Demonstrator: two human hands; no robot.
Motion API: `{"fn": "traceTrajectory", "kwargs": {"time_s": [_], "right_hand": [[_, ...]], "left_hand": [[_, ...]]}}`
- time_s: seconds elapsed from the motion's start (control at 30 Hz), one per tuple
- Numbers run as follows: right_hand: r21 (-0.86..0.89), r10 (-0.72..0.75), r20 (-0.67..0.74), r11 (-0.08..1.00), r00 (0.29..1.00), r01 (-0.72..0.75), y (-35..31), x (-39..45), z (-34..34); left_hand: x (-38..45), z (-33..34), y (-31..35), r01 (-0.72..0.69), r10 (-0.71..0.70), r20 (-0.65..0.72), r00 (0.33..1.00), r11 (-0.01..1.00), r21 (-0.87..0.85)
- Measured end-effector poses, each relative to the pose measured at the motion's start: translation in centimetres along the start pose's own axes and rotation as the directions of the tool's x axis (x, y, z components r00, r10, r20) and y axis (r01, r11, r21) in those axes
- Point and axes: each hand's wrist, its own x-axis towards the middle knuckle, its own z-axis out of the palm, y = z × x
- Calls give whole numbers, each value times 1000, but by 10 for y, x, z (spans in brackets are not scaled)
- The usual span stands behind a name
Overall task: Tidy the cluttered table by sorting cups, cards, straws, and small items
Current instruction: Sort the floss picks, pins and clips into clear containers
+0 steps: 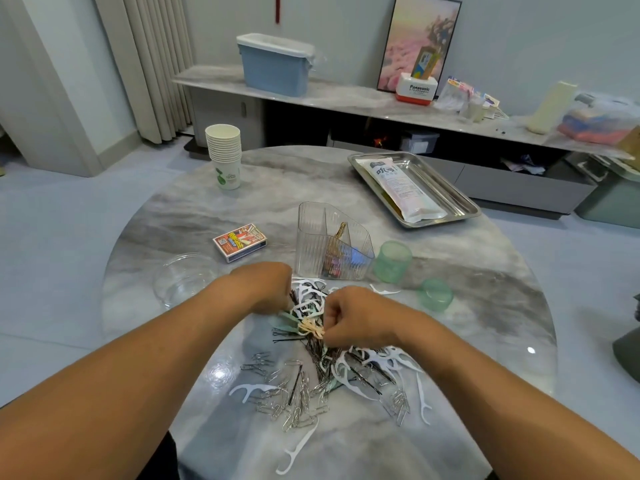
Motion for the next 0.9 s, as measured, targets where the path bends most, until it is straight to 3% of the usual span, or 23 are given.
{"fn": "traceTrajectory", "kwargs": {"time_s": [0.2, 0.27, 0.33, 0.43, 0.53, 0.63, 0.8, 0.9], "right_hand": [[489, -7, -29, 872, 1000, 20, 20, -9, -54], [623, 16, -117, 780, 993, 61, 25, -10, -67], [705, 84, -289, 692, 953, 153, 28, -7, -74], [691, 259, -571, 664, 779, 286, 32, 10, -71], [659, 335, -658, 690, 675, 300, 32, 28, -60], [631, 320, -667, 723, 673, 282, 33, 44, -48], [592, 212, -610, 763, 763, 261, 32, 52, -39], [535, 191, -651, 803, 735, 265, 32, 46, -43]], "left_hand": [[10, 14, 5, -33, 27, -134, 991, 998, -45], [8, 29, 14, -72, 69, -49, 996, 996, -56], [4, 45, 24, -108, 108, 37, 993, 994, -17], [-4, 57, 35, -160, 158, 58, 986, 987, 32], [-11, 57, 40, -251, 245, 99, 965, 966, 60], [-10, 51, 37, -302, 295, 108, 949, 952, 53], [-6, 34, 24, -256, 255, 23, 967, 961, 105], [-1, 28, 15, -179, 182, -18, 983, 976, 125]]}}
